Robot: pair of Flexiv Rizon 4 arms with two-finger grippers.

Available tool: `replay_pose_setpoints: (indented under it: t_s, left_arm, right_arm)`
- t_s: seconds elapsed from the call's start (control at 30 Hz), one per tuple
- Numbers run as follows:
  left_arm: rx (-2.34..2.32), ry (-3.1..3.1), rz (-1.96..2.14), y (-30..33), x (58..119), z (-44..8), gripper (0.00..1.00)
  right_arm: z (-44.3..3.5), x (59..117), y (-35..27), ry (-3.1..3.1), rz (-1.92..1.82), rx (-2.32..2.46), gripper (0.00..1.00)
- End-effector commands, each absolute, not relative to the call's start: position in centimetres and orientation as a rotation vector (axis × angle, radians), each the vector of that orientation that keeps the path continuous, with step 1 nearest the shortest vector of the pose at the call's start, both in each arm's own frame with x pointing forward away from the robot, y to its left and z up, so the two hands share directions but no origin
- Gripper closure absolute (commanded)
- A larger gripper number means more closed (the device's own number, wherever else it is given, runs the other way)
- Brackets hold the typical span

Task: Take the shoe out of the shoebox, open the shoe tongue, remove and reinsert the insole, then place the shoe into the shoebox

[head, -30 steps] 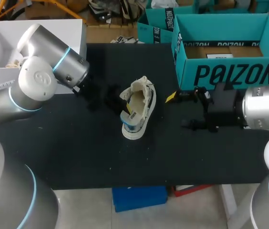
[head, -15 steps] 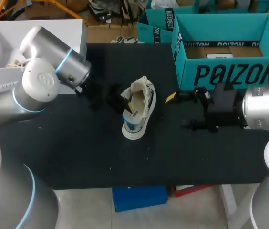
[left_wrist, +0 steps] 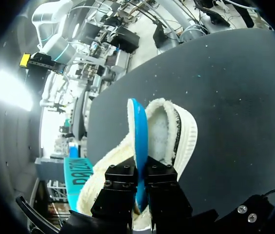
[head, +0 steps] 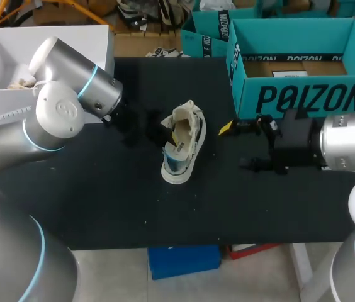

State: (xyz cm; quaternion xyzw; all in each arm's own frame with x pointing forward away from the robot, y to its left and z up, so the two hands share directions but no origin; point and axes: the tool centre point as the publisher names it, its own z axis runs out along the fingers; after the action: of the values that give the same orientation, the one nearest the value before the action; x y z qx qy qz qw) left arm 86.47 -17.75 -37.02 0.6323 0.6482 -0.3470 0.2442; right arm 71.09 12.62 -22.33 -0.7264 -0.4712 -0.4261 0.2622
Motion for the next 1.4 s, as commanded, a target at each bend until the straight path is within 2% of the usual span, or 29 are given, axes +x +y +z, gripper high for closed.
replay_pose_setpoints:
  t_s: [0.03,0.33,0.37,0.4,0.57,0.93,1.1,1.17,1.4]
  left_arm:
    - [1.726,1.782,-0.93,-18.6,87.0,-37.4,1.0]
    - [1.724,1.812,-0.894,-18.7,87.3,-37.8,1.0]
    - [1.725,1.812,-0.889,-18.5,87.2,-37.6,0.8]
    - [1.726,1.811,-0.889,-18.4,87.1,-37.3,0.69]
    - [1.732,1.79,-0.9,-17.8,86.2,-36.1,0.61]
    - [1.769,1.773,-0.958,-17.6,83.2,-36.4,0.7]
    - [1.775,1.777,-0.965,-17.4,82.9,-36.8,0.85]
    - [1.773,1.781,-0.964,-17.4,83.0,-36.9,1.0]
    - [1.768,1.787,-0.962,-17.7,83.3,-37.2,1.0]
  right_arm:
    - [-22.3,71.1,12.7,-1.275,-1.152,-1.968,0.0]
    - [-22.3,71.1,12.7,-1.275,-1.152,-1.968,0.0]
    - [-22.3,71.1,12.7,-1.275,-1.152,-1.968,0.0]
    - [-22.3,71.1,12.7,-1.275,-1.152,-1.968,0.0]
    - [-22.3,71.1,12.7,-1.275,-1.152,-1.968,0.0]
    - [-22.3,71.1,12.7,-1.275,-1.152,-1.968,0.0]
    - [-22.3,71.1,12.7,-1.275,-1.152,-1.968,0.0]
    - [-22.3,71.1,12.7,-1.275,-1.152,-1.968,0.0]
    - [-22.3,71.1,12.7,-1.275,-1.152,-1.968,0.0]
